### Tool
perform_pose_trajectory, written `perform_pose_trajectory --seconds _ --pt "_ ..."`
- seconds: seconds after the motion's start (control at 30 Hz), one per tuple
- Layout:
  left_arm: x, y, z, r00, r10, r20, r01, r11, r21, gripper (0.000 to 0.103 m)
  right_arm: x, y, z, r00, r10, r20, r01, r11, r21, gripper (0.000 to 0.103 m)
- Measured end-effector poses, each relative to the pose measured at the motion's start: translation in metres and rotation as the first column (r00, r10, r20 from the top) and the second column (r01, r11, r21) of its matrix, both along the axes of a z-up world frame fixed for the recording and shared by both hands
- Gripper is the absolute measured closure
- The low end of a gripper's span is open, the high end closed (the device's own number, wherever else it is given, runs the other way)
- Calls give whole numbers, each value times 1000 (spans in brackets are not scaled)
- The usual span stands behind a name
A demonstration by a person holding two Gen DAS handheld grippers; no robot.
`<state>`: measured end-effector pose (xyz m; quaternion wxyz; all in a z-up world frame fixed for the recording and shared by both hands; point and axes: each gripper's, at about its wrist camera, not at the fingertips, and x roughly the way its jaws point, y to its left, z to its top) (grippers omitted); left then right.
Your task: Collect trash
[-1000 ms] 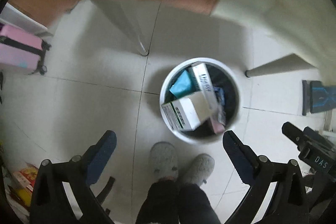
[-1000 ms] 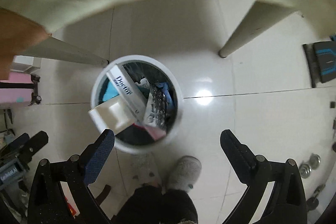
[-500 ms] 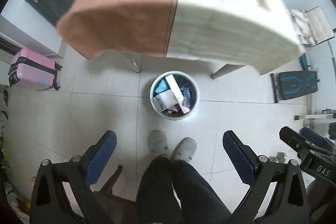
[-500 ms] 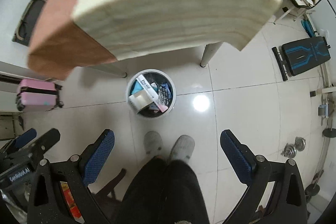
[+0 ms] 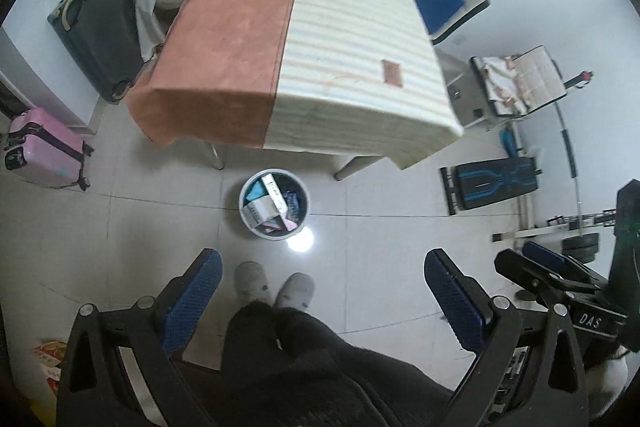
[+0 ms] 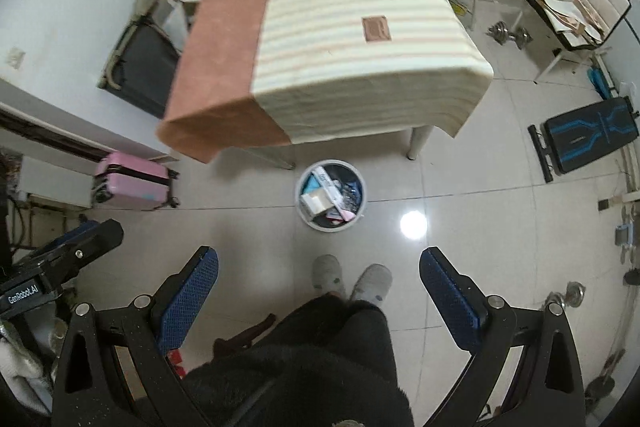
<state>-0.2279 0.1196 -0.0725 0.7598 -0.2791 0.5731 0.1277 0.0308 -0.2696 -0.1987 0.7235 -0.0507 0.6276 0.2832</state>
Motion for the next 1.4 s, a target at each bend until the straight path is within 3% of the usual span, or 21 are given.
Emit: perform_pose_trajectory --seconds 0.37,1.4 --pt "-21 -10 60 994 -13 111 15 1000 -15 0 -25 -2 70 998 61 29 -63 993 95 0" --pt "-36 -24 76 991 -55 121 59 998 -26 0 -43 -3 96 996 88 22 -89 994 66 0"
